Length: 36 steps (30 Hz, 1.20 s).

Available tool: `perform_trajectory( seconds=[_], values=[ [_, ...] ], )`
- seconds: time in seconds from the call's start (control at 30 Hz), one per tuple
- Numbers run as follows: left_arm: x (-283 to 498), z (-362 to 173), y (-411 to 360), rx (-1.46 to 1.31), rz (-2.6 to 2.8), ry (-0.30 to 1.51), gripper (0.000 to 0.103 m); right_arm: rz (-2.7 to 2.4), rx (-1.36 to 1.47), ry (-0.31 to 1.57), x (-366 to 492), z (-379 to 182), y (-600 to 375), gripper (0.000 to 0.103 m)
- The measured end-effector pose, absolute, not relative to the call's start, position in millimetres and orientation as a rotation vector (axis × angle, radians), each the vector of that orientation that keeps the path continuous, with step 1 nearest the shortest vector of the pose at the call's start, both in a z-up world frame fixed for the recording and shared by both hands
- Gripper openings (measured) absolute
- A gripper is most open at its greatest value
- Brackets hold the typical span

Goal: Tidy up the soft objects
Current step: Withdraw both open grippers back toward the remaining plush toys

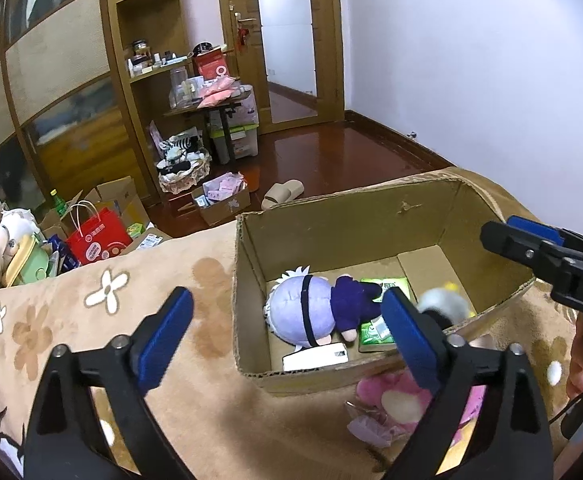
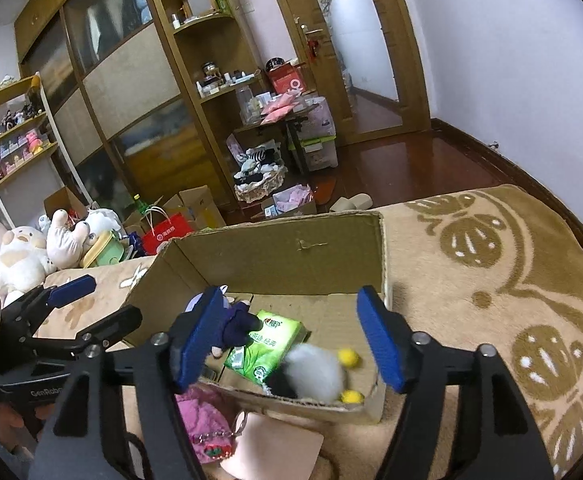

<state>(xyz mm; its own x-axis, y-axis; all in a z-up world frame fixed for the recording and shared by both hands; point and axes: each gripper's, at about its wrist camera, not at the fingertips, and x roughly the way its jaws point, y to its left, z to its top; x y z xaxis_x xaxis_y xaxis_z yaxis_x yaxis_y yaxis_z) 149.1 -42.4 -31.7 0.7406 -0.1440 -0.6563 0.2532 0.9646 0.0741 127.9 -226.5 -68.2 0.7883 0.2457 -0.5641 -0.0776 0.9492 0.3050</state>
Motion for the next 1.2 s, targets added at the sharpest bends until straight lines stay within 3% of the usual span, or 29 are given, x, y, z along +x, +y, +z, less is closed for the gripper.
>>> perform_trajectory(
  seconds=[0.13,0.2,1.2],
  values=[
    [143.1,-27.9,-38.4,0.159,-0.206,0.712,0.097,0.163,0.274,0.636,118.7,-64.9,-229.0,0.089],
    [139.3,-26.1,-35.1,0.152,-0.199,0.717,0.099,0.156,0.276,0.638,112.4,-63.7,-230.1,0.091],
    [83.4,-16.9,-21.5,0.181,-0.186,0.873,0.1,0.125,0.287,0.765,36.0,-73.6,-230.2,0.091]
  ],
)
